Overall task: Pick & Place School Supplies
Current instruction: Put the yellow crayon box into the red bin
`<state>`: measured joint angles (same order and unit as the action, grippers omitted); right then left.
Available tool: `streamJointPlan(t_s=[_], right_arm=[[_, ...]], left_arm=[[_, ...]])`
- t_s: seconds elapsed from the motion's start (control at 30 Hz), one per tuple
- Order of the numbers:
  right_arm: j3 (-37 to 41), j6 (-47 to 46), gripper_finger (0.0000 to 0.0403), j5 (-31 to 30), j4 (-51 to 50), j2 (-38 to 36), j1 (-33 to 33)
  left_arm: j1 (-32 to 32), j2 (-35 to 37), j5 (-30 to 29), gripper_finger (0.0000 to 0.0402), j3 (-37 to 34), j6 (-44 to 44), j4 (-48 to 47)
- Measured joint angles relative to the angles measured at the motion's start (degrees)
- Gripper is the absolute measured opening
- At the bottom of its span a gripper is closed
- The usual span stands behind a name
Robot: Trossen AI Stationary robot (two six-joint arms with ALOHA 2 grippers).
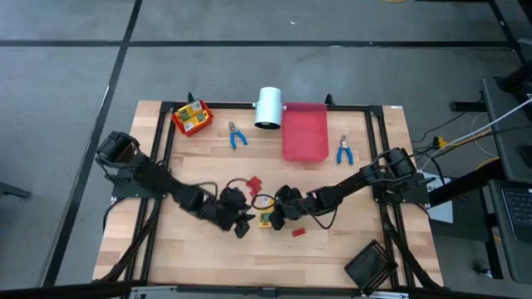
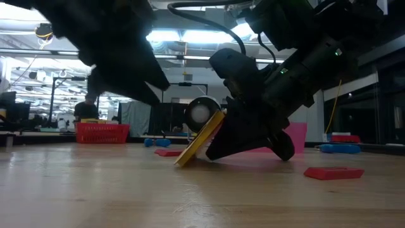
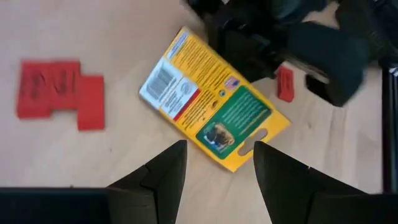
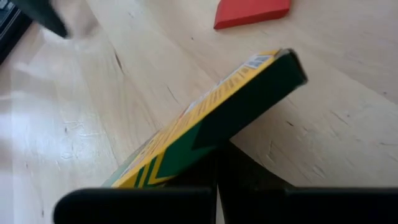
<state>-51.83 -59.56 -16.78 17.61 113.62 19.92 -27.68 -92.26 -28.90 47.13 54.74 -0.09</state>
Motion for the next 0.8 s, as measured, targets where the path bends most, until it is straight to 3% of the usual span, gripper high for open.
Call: streamJointPlan(t_s=[0.23, 0.33, 0.43, 0.63, 0.8], right_arm=[[0.04, 0.52, 0.0000, 0.13, 0.72, -0.01, 0.00], [0.08, 1.50, 0.0000, 0.74, 1.04, 0.00, 0.00], [0.09, 1.54, 0.0000, 0.93, 1.21, -0.02, 0.00], [0.09, 2.66, 0.0000, 2.54, 1.33, -0.04, 0.00], [0.09, 4.64, 0.0000, 4.45, 1.38, -0.07, -0.02]], left_arm=[[-7.82, -5.80, -10.99, 0.0182, 3.92, -8.94, -0.07], [-8.69, -11.33, -12.70, 0.0182, 9.97, -13.81, -0.48], [-8.23, -17.10, -16.07, 0.0182, 18.93, -17.06, -6.62], [-5.68, -27.43, -18.21, 0.0182, 34.68, -8.19, -27.01], [-5.04, -31.78, -18.32, 0.0182, 40.84, 1.00, -33.08]])
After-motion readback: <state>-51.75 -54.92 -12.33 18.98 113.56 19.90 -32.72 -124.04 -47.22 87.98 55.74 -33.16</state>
